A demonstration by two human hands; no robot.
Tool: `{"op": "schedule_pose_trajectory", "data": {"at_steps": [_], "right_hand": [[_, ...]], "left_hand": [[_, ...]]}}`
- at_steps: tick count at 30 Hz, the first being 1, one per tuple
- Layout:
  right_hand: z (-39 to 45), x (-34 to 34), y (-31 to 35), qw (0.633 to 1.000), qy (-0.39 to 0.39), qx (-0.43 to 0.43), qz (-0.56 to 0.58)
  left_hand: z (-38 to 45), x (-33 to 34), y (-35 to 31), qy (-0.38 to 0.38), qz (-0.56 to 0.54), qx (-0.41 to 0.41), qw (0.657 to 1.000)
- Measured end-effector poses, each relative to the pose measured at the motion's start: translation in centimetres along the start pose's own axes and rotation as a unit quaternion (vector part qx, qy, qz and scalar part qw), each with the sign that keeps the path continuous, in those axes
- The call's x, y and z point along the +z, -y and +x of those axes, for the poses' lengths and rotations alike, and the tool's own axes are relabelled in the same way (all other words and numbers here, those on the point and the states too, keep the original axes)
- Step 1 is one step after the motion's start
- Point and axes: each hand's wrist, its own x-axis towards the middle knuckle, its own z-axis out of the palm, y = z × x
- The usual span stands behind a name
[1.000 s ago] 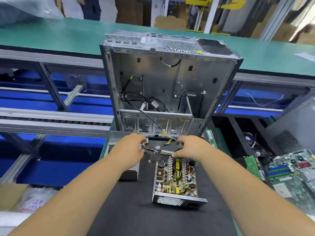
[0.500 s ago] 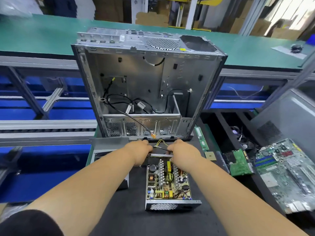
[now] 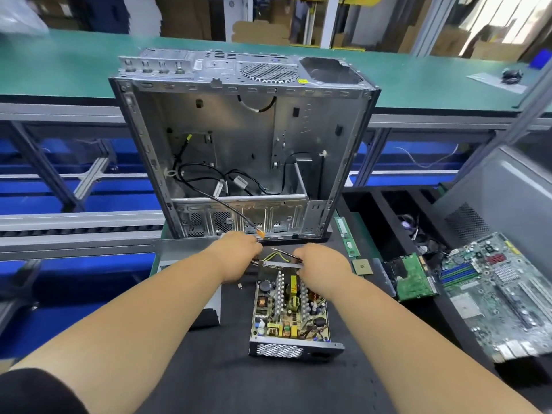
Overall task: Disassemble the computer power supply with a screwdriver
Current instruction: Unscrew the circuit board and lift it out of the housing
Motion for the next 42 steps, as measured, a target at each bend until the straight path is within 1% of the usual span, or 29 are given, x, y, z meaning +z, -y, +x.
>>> {"op": "schedule_pose_trajectory", "data": {"at_steps": [5, 8, 10, 16, 22, 26, 29, 33, 35, 37, 40, 42], "right_hand": [[-0.3, 0.0, -0.2, 1.000, -0.015, 0.004, 0.003], [-0.5, 0.0, -0.2, 1.000, -0.019, -0.007, 0.014], [-0.6, -0.1, -0.2, 1.000, -0.015, -0.017, 0.020], [-0.4, -0.8, 0.9, 0.996, 0.004, -0.088, 0.032], [0.1, -0.7, 4.1, 0.983, 0.022, -0.169, 0.062], [0.4, -0.8, 6.2, 0.972, 0.055, -0.207, 0.094], [0.3, -0.9, 7.0, 0.967, 0.071, -0.219, 0.113], [-0.5, -1.3, 6.4, 0.963, 0.065, -0.210, 0.159], [-1.0, -1.6, 5.8, 0.963, 0.049, -0.200, 0.172], [-1.6, -1.9, 4.8, 0.971, 0.022, -0.163, 0.172], [-2.4, -2.2, 2.7, 0.983, -0.011, -0.078, 0.166], [-2.9, -2.5, 1.5, 0.985, -0.015, -0.038, 0.167]], "left_hand": [[-2.2, -1.7, -0.1, -0.053, 0.030, 0.030, 0.998], [-3.6, -2.4, -0.1, -0.061, 0.046, 0.022, 0.997], [-4.5, -2.8, -0.1, -0.059, 0.038, 0.012, 0.997], [-7.4, -3.4, -0.2, -0.066, -0.019, -0.031, 0.997], [-12.3, -3.2, 0.8, -0.059, -0.053, -0.072, 0.994], [-15.3, -2.1, 1.8, -0.049, -0.122, -0.123, 0.984], [-16.2, -0.6, 2.4, -0.033, -0.172, -0.167, 0.970], [-15.7, 1.1, 2.3, -0.002, -0.194, -0.201, 0.960], [-15.2, 1.6, 2.0, 0.008, -0.202, -0.206, 0.957], [-14.7, 1.9, 1.9, 0.030, -0.206, -0.206, 0.956], [-14.0, 1.7, 1.6, 0.060, -0.194, -0.214, 0.955], [-13.4, 1.0, 1.2, 0.036, -0.161, -0.228, 0.960]]}}
